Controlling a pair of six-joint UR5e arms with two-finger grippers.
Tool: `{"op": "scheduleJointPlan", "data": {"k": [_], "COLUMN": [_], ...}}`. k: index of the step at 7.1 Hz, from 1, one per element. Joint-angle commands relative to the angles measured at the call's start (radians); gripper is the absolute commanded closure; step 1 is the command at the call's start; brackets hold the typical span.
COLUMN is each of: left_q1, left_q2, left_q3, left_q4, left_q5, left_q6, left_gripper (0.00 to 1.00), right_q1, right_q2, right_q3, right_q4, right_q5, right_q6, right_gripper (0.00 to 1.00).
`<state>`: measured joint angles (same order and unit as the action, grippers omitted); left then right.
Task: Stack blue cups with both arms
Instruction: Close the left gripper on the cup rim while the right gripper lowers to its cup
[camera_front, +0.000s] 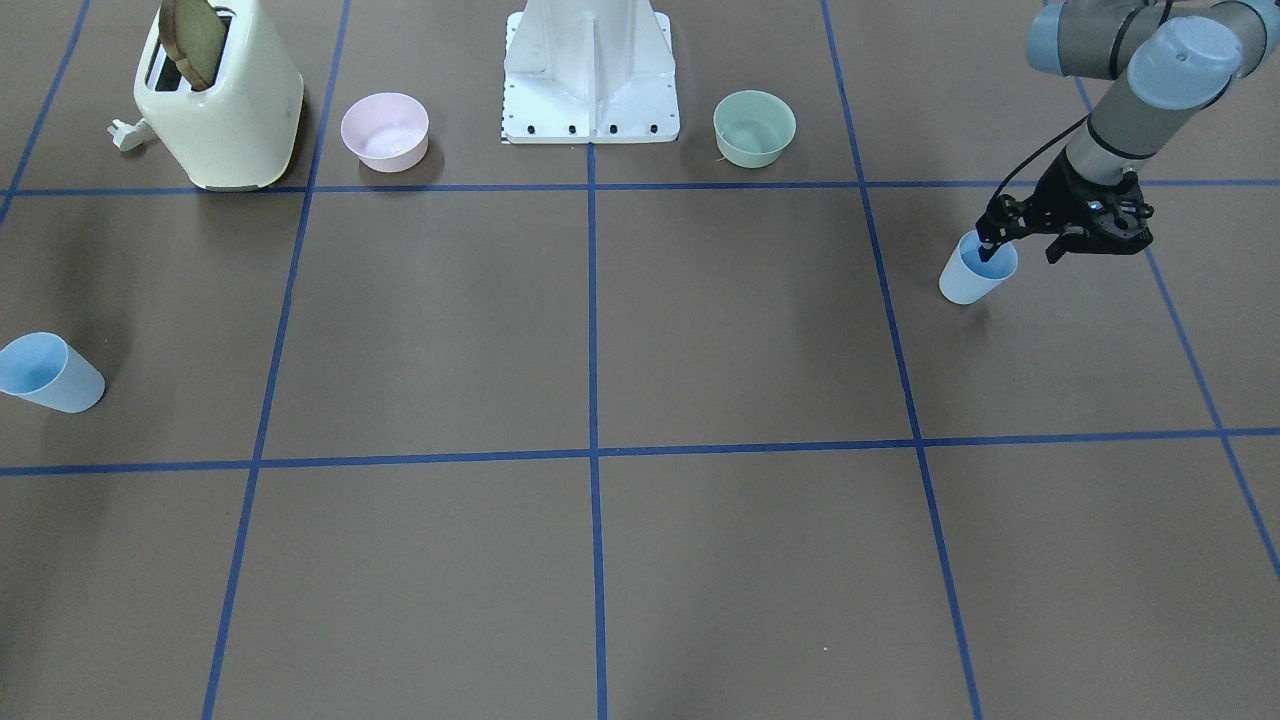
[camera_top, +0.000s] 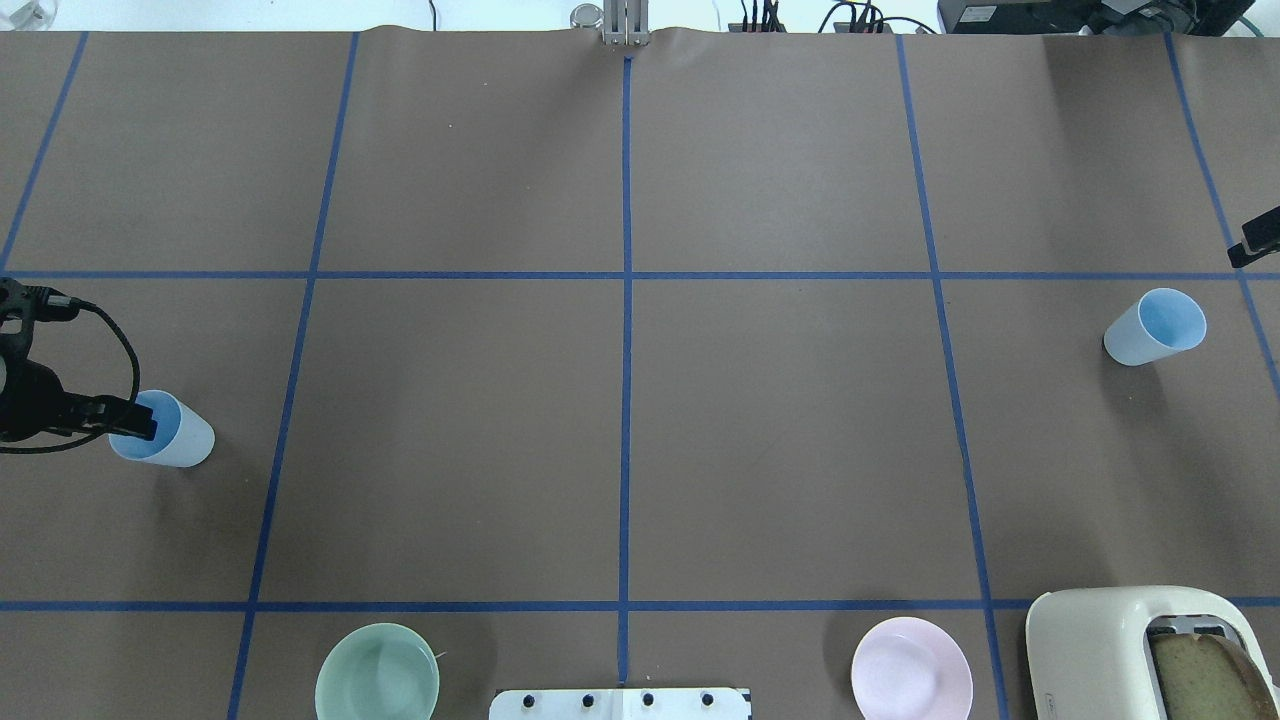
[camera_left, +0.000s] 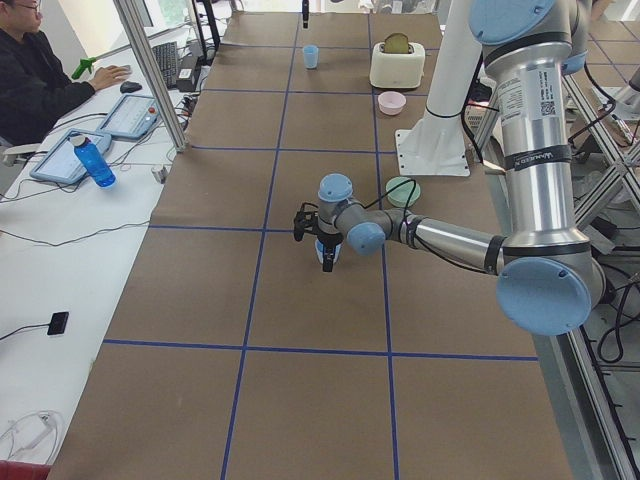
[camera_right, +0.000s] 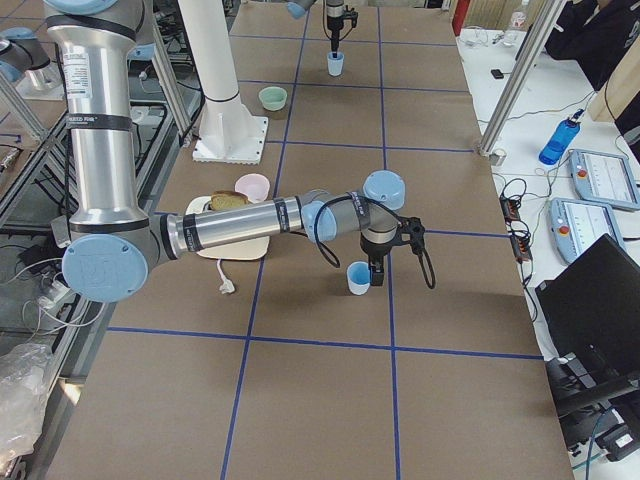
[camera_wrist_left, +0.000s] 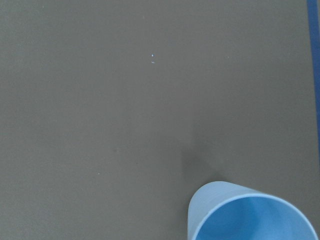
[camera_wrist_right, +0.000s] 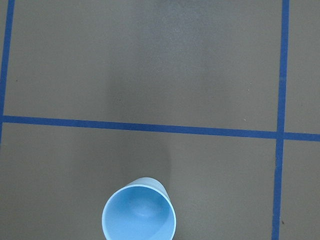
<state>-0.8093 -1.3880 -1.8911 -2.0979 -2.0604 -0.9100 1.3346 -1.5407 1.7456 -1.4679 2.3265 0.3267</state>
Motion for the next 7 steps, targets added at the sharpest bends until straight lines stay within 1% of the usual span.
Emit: {"op": "scheduleJointPlan", "data": {"k": [1, 2, 4, 5, 7], "left_q1": [0.01, 0.01, 0.01, 0.01, 0.001], "left_q2": [0.0, 0.0, 0.0, 0.0, -0.009], "left_q3": [0.0, 0.001, 0.001, 0.001, -0.035], "left_q4": [-0.005, -0.014, -0.014, -0.014, -0.01], "left_q5": [0.011, 0.011, 0.011, 0.011, -0.004], "left_q6": [-0.001, -0.001, 0.002, 0.005, 0.006], "left_gripper": [0.32, 0.56, 0.97, 1.0, 1.0], "right_q1": [0.0, 0.0, 0.0, 0.0, 0.0], "right_q2": [0.008, 0.008, 0.008, 0.008, 0.004], "right_q3": [-0.006, -0.005, -0.005, -0.005, -0.006], "right_q4": [0.0, -0.002, 0.0, 0.0, 0.0], "right_q5": [0.001, -0.001, -0.001, -0.001, -0.003], "right_q6": [0.0, 0.0, 0.0, 0.0, 0.0], "right_gripper": [0.0, 0.0, 0.0, 0.0, 0.0]}}
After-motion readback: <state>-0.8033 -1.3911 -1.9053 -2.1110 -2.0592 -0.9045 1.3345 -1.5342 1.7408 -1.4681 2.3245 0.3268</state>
